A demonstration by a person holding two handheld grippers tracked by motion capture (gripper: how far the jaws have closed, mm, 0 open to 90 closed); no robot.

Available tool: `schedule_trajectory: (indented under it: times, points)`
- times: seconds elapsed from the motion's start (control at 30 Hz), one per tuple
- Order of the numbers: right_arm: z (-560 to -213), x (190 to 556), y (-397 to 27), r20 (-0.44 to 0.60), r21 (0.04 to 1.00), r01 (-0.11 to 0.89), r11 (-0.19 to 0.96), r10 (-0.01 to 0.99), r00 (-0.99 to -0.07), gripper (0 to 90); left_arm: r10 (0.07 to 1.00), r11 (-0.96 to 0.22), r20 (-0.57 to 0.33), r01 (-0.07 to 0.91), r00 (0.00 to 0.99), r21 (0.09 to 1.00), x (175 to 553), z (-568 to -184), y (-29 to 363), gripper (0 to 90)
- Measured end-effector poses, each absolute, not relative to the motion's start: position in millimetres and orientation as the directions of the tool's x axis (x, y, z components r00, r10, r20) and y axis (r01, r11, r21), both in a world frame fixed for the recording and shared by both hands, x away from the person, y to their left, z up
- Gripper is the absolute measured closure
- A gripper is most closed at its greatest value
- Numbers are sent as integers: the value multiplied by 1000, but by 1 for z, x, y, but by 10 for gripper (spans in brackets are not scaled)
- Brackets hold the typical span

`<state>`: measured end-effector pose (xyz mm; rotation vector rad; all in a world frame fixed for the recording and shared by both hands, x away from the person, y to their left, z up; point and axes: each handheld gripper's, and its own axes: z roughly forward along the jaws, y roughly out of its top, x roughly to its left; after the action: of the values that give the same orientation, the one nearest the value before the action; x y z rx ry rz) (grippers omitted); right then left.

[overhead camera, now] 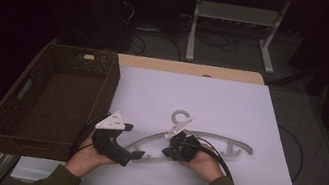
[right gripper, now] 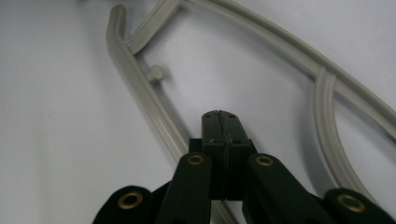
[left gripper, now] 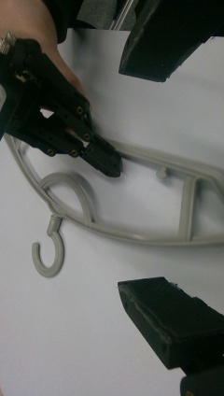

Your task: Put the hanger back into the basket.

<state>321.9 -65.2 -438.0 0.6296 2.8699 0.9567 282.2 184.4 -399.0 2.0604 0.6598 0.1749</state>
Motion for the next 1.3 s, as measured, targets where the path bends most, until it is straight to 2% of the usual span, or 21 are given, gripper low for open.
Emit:
schedule_trajectory:
  times: [0.4,0.53,0.63,0.77,0.83,1.07,1.3]
  points:
    - [-437,285,-87,110,567,343,749,344,-932,894,523,-405,-142,392,840,826,281,-399,185,0]
    - [-431,277,-95,96,610,339,716,357,-929,894,518,-422,-132,387,845,820,282,-400,184,0]
    - [-413,273,-108,73,681,347,645,411,-909,893,519,-410,-139,389,843,825,281,-400,183,0]
    - [-406,267,-126,54,707,348,616,443,-895,893,516,-419,-138,389,846,821,281,-401,184,0]
    - [-405,262,-143,74,718,382,582,482,-873,893,516,-421,-135,388,846,820,281,-401,184,0]
    - [-417,259,-169,84,694,429,578,527,-846,894,518,-422,-138,392,844,817,281,-402,183,0]
    - [-425,262,-166,95,674,440,594,521,-848,894,519,-422,-141,396,843,815,281,-404,184,0]
